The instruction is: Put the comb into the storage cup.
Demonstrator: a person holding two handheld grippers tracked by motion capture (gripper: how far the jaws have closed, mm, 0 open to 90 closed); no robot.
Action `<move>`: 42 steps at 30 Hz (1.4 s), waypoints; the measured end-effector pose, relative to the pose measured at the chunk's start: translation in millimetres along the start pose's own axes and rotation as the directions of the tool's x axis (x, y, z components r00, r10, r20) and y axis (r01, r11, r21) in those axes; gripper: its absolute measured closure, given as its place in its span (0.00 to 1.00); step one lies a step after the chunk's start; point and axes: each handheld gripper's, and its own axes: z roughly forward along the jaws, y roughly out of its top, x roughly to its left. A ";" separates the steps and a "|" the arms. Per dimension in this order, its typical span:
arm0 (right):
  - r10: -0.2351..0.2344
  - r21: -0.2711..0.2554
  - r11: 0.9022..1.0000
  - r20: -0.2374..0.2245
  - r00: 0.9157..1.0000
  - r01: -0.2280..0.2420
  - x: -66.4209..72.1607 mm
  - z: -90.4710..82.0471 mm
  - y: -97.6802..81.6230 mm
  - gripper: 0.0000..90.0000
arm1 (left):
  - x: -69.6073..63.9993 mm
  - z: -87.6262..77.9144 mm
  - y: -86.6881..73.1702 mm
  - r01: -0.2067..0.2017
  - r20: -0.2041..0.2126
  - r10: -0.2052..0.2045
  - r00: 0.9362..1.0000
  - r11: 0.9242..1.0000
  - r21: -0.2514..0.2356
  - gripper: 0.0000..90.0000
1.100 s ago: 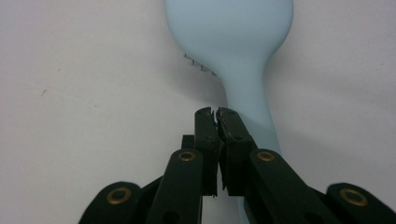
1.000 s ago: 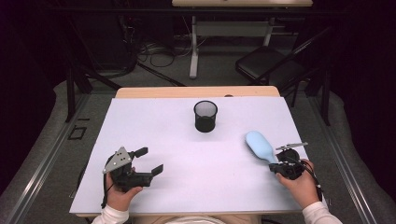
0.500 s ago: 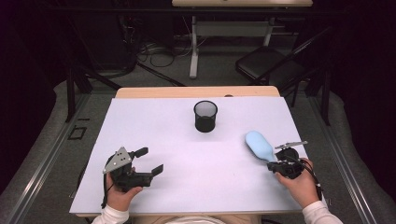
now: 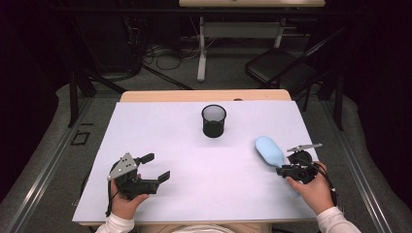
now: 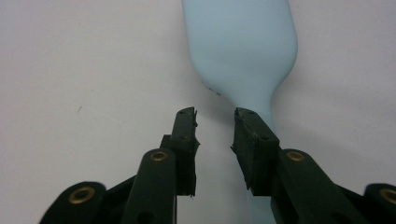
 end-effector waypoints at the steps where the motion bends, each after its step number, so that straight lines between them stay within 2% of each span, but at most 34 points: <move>1: -0.001 0.000 1.000 -0.001 1.000 0.001 -0.3 -0.4 0.4 0.74 | 0.1 0.1 0.0 0.001 0.001 -0.001 1.000 1.000 0.001 0.10; 7: -0.008 0.005 1.000 0.001 1.000 0.008 -2.0 -3.9 4.0 0.65 | 0.1 0.1 -0.2 0.002 0.001 -0.002 1.000 1.000 0.001 0.10; 13: -0.005 -0.017 1.000 -0.010 1.000 0.005 -5.4 -9.7 9.3 0.55 | 0.5 0.4 -0.4 0.003 0.001 -0.003 1.000 1.000 0.003 0.10; 19: -0.007 -0.008 1.000 -0.011 1.000 0.007 -8.7 -11.6 11.4 0.48 | 0.5 0.2 -0.4 0.004 -0.003 -0.004 1.000 1.000 0.000 0.10; 33: -0.069 -0.016 0.997 0.031 0.997 0.070 -12.6 -11.4 13.4 0.42 | 0.2 1.0 -0.5 0.001 -0.001 -0.001 1.000 1.000 0.006 0.11; 39: -0.103 -0.005 0.995 0.036 0.994 0.103 -7.0 -11.2 15.0 0.40 | 0.0 0.9 -0.4 0.003 -0.002 -0.003 1.000 1.000 0.005 0.11; 42: -0.105 0.003 0.994 0.031 0.994 0.105 -6.4 -9.8 16.5 0.40 | 0.2 0.8 -0.4 0.001 0.005 -0.001 1.000 1.000 0.004 0.11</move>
